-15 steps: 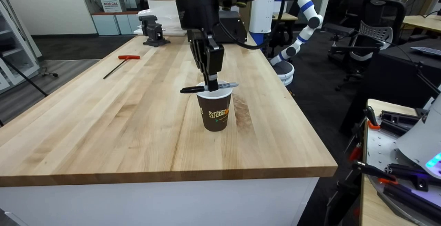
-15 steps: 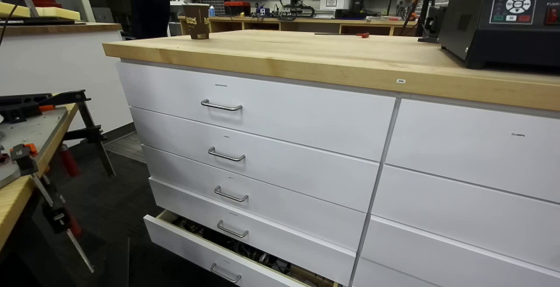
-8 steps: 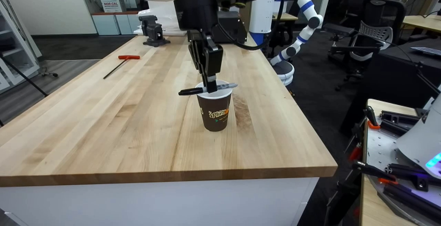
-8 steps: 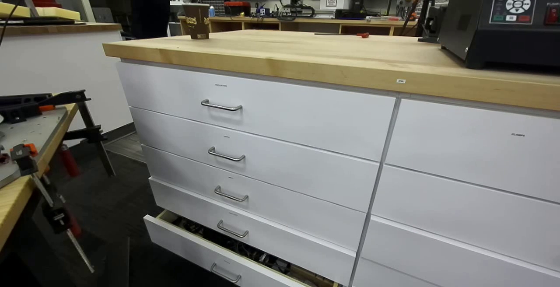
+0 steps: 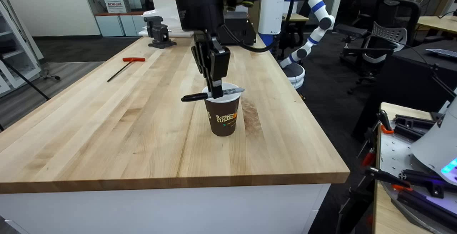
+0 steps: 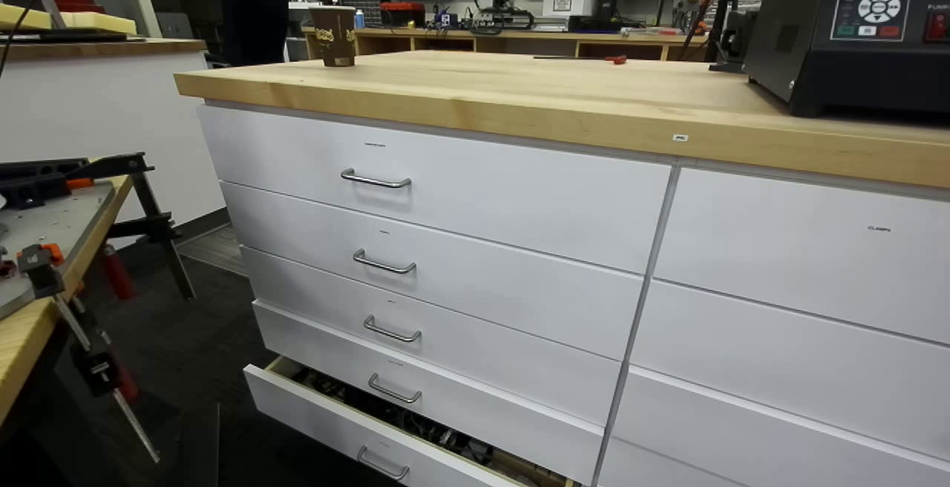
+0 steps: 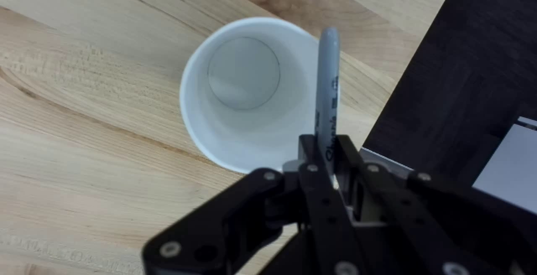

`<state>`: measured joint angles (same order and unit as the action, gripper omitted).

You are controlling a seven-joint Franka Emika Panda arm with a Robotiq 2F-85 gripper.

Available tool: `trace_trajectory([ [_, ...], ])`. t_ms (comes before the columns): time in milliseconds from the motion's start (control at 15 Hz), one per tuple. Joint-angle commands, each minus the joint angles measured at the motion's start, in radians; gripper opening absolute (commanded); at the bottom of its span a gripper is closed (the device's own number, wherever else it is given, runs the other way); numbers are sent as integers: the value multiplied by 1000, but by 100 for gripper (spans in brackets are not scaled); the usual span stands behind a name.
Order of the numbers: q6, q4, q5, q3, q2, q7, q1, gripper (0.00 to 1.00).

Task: Put the pen in the cup

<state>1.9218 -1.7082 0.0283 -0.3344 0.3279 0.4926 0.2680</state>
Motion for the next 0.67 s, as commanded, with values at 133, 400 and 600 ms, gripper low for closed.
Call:
trace_trajectory([
  [133,-8,59,-21,19,38,8,-2,3],
  [400,-1,99,-18,28,72,-4,-3,3],
  [600,27,118,-6,28,92,0,-6,3],
])
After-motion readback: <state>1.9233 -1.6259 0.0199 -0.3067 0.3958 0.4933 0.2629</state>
